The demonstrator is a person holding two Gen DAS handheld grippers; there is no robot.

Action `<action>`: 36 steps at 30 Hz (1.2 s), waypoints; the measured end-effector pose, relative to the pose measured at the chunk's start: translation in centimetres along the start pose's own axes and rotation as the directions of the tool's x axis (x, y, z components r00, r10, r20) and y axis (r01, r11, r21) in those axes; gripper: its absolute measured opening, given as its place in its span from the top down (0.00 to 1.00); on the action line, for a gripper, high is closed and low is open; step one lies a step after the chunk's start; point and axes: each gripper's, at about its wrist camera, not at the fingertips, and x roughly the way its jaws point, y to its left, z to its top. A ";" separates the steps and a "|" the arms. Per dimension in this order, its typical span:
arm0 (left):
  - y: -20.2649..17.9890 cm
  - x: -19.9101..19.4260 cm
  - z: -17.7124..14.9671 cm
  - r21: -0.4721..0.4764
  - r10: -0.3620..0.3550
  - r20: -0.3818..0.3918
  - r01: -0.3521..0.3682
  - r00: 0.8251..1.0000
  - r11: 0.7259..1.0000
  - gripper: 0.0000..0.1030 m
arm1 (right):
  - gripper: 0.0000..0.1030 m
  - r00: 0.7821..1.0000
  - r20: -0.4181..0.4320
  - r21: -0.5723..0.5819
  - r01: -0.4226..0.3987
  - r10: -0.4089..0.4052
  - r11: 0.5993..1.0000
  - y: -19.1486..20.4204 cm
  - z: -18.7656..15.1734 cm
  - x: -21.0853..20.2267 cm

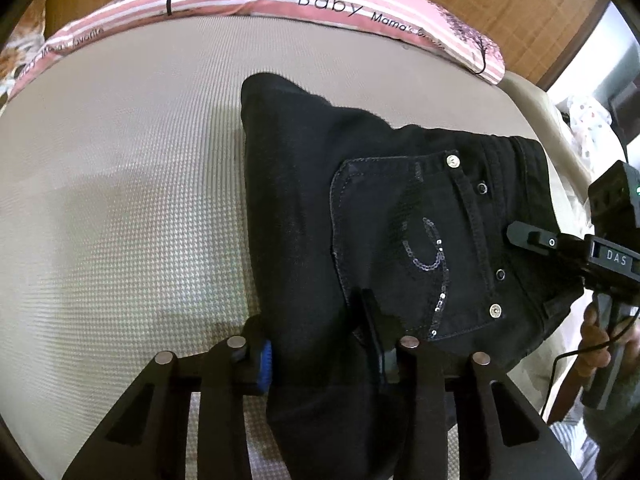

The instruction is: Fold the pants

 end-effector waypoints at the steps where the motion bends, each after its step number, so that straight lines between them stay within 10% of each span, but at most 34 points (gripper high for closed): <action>1: 0.0 -0.2 0.0 0.004 0.001 0.005 -0.001 1.000 1.000 0.68 | 0.73 1.000 0.006 0.004 0.003 -0.003 1.000 0.2 0.0 -0.1; 36: 6.2 -7.7 2.5 -0.023 0.083 0.206 -0.080 0.975 0.996 0.80 | 0.77 0.996 -0.004 -0.074 -0.092 0.092 0.993 10.1 3.6 4.5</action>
